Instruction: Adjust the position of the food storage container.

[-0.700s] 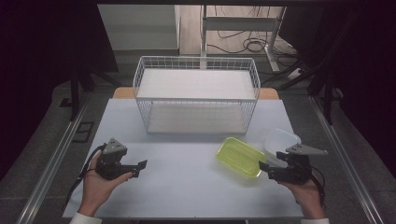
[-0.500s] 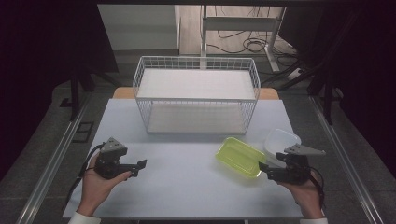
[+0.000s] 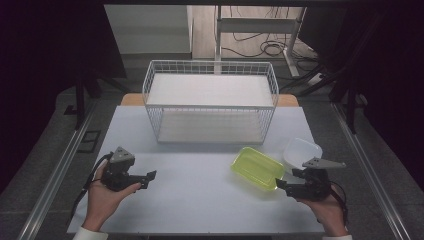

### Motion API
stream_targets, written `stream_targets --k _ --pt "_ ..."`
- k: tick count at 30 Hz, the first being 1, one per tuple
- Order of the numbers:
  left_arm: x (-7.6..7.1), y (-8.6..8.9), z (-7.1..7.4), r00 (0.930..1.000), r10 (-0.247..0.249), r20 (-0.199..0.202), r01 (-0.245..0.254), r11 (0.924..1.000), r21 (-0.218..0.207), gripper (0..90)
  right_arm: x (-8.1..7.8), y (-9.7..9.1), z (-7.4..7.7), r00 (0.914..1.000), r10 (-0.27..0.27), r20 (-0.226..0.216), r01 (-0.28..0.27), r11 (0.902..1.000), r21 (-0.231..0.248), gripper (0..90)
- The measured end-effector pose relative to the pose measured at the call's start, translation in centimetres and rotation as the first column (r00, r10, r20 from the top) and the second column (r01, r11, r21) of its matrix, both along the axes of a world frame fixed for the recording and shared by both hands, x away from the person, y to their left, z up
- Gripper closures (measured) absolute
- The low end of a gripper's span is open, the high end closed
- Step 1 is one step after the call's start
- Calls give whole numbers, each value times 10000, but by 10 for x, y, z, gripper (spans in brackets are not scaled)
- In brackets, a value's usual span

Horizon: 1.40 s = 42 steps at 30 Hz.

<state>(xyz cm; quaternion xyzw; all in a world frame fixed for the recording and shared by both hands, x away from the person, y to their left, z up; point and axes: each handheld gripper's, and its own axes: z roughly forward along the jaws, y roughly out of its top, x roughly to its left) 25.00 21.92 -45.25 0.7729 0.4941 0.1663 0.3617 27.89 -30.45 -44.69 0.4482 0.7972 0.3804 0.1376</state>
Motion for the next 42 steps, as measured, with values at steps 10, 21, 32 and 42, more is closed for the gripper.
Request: stream_targets --k 10,21,32,42 --pt "-13 6 12 9982 -240 542 229 9995 205 119 6 18 17 10000 95 23 -95 9999 -101 356" --pt "-7 -2 5 9973 -680 262 660 9953 711 105 56 31 30 9981 -5 -615 -22 9990 -446 488" --pt "-7 -8 1 9961 -876 82 866 9925 868 105 110 64 18 9865 254 -1616 -494 9880 -1463 760" --pt "-8 -13 -4 9941 -1082 -70 1083 9879 1106 106 140 89 4 9850 565 -1633 -1004 9562 -2750 894"
